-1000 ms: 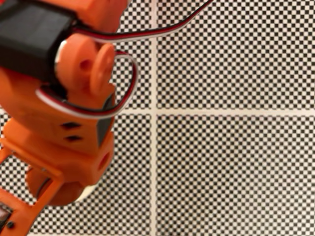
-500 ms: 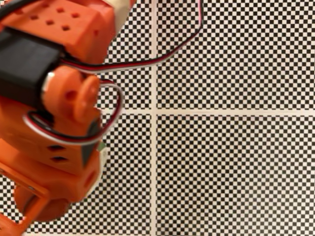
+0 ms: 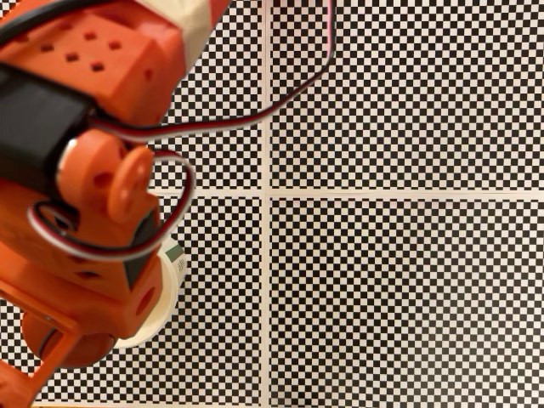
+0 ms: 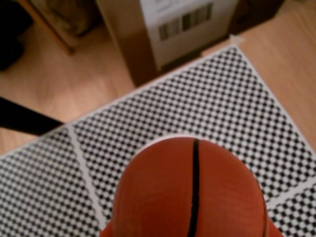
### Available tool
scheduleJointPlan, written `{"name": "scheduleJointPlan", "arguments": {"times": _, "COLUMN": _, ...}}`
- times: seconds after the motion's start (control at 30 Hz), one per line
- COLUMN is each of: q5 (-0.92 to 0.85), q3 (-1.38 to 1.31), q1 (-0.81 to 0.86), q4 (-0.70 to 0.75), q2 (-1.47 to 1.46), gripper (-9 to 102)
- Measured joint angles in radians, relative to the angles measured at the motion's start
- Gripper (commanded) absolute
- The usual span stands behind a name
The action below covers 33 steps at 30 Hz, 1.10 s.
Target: Grasp basketball and place into cup.
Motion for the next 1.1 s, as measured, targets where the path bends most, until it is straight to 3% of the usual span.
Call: {"name": "scheduleJointPlan", "arguments": {"times": 1.1, "q5": 0.000, "q3": -0.035, "q1": -0.002, "q4": 0.008, "q2": -0.058, "gripper": 24}}
